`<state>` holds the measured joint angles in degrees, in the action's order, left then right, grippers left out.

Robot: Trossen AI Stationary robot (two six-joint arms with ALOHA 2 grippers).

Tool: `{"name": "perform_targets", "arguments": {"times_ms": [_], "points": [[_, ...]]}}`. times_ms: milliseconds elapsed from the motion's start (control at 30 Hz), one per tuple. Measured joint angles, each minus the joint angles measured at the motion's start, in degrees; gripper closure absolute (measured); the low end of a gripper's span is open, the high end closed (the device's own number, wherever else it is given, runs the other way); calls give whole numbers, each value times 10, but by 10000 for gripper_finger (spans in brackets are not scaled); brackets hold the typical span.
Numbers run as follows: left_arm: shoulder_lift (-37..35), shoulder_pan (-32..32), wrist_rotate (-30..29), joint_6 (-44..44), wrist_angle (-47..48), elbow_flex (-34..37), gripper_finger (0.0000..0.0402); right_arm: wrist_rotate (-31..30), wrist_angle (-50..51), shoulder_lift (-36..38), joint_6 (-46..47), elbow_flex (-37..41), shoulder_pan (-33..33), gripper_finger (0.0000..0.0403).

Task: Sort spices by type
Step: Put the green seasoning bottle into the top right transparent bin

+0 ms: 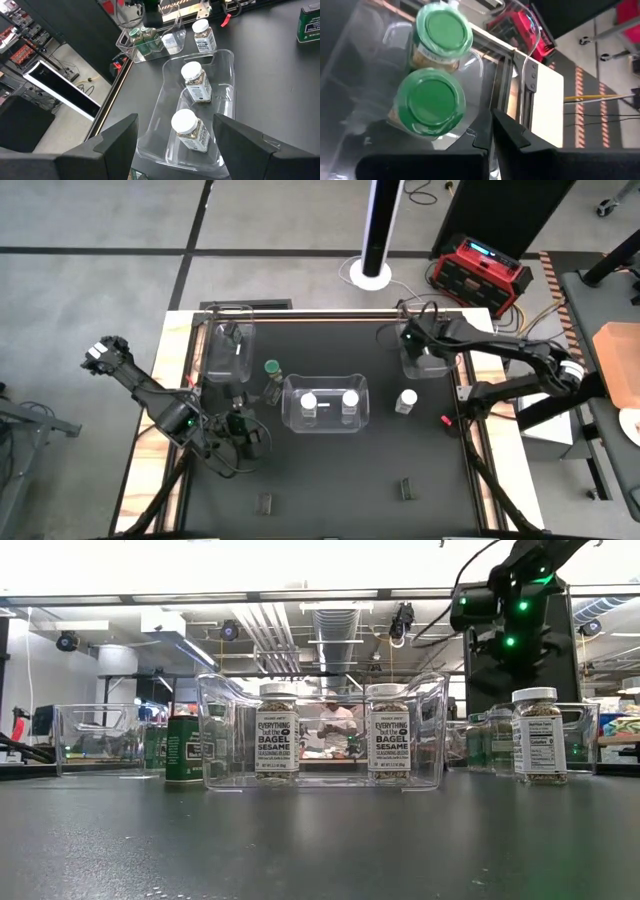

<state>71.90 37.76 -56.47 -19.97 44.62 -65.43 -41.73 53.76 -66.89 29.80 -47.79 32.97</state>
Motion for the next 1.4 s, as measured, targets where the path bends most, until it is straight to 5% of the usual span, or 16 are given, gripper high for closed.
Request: {"name": "perform_targets", "arguments": {"times_ms": [300, 900, 1400], "points": [[0, -1, 0, 16, 0, 0, 161, 37, -17, 26, -9, -42, -17, 394], [0, -1, 0, 25, 0, 0, 161, 63, -61, -51, 14, -32, -17, 394], [0, -1, 0, 25, 0, 0, 161, 92, -31, -34, -85, -32, -17, 394]]}}
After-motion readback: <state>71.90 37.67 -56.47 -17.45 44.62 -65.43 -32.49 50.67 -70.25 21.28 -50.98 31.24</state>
